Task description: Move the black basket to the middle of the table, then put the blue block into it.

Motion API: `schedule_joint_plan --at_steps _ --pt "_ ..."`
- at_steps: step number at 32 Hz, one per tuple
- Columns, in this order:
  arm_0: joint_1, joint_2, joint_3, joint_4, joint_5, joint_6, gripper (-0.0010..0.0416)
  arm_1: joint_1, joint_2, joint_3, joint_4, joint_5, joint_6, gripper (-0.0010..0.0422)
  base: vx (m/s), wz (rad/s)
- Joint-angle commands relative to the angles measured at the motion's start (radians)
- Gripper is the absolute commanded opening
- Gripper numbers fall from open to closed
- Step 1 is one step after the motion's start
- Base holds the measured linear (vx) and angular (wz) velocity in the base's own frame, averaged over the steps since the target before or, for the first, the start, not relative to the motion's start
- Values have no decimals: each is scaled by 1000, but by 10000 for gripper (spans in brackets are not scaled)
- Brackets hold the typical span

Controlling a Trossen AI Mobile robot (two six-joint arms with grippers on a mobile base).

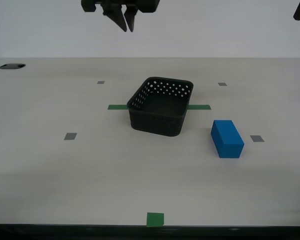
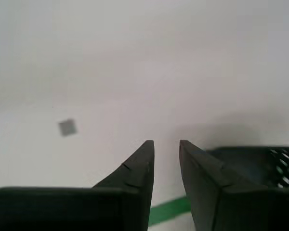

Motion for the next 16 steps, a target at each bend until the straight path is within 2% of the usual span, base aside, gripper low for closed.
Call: schedule_joint_plan --at_steps 1,2,3,4,6,7,8,9,10,13,16 --pt "84 -1 1 -53 -35 67 0 54 1 76 -3 0 99 11 0 0" --pt "131 -1 1 -45 -93 111 0 81 1 99 0 0 147 -2 0 0" --pt "148 -1 1 -39 -114 121 0 92 1 104 1 0 166 3 0 0" --pt "188 2 1 -19 -132 138 0 114 1 112 5 0 208 4 0 0" --pt "249 4 -1 -13 -130 166 0 149 6 111 40 0 237 -2 0 0" --pt "282 14 -8 5 -125 208 0 169 8 107 56 0 236 1 0 0" --pt "295 17 -16 13 -114 235 0 179 8 106 65 1 236 1 0 0" --pt "328 27 -40 32 -84 262 3 200 8 98 84 1 236 -1 0 0" --pt "349 34 -71 58 -63 268 8 214 8 98 85 1 237 0 0 0" --pt "381 57 -137 156 -63 351 41 235 8 98 87 2 262 0 0 0" --pt "382 72 -177 163 -63 357 78 238 8 98 87 8 262 0 0 0"
